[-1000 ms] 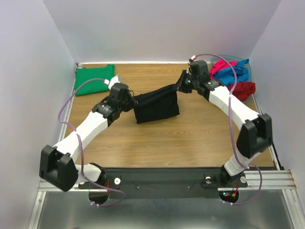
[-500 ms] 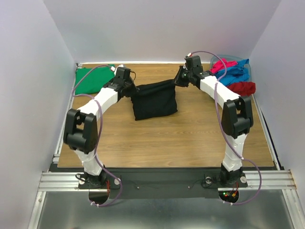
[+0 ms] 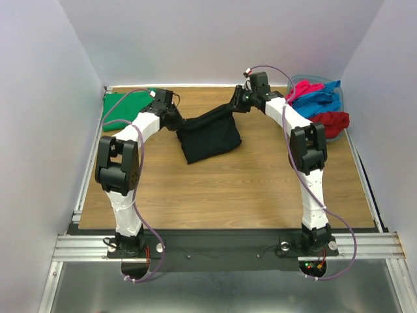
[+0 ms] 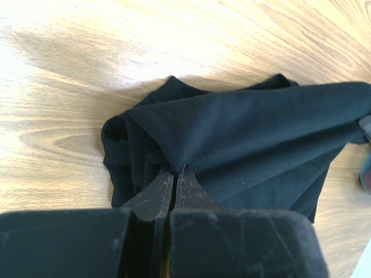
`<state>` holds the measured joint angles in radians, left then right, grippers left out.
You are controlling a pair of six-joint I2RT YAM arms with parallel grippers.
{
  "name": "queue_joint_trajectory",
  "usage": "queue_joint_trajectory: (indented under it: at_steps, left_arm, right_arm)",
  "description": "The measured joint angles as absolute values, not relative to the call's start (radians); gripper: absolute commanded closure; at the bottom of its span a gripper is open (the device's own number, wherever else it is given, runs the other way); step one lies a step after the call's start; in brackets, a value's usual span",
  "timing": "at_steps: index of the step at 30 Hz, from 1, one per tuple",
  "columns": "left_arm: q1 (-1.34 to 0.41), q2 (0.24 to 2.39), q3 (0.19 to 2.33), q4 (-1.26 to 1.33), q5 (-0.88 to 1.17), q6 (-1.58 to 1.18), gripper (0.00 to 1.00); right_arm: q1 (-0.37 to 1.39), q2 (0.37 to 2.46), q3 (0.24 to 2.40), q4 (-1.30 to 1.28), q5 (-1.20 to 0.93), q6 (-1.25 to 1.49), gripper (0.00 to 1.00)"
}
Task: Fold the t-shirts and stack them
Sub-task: Fold the tshirt
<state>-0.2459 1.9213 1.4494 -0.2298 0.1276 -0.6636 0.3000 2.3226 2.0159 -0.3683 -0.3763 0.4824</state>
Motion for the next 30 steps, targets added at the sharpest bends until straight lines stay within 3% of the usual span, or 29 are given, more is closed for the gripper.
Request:
queue_joint_trajectory:
  at_steps: [1, 2, 3, 9, 17, 23, 30]
  left_arm:
    - [-0.246, 1.921, 1.45, -0.232, 0.13, -0.661, 0.61]
    - [-0.246, 1.92, 1.452, -0.236, 0.132, -0.659, 0.23]
    - [-0.246, 1.919, 1.453, -0.241, 0.133, -0.65, 0.02]
    - [-0.245, 1.835, 1.382, -0.254, 0.139, -0.644, 0.02]
    - [-0.278, 1.715, 1.313, -0.223, 0.17, -0.642, 0.02]
    - [-0.337, 1.814, 1.402, -0.213, 0.229, -0.632, 0.02]
    - [-0.332, 1.986, 1.528, -0.216, 0.226, -0.628, 0.02]
  right_arm:
    - [0.3, 2.328, 2.028, -0.371, -0.39, 0.477, 0.44]
    - [0.3, 2.328, 2.034, -0.37, -0.394, 0.468, 0.33]
    - [0.298, 2.327, 2.036, -0.368, -0.4, 0.461, 0.01]
    - [0.283, 2.279, 1.972, -0.365, -0.415, 0.444, 0.0]
    - [0.282, 1.997, 1.653, -0.366, -0.533, 0.434, 0.0]
    - [0.297, 1.925, 1.504, -0.323, -0.659, 0.435, 0.0]
    - [0.303, 2.04, 1.494, -0.296, -0.784, 0.41, 0.0]
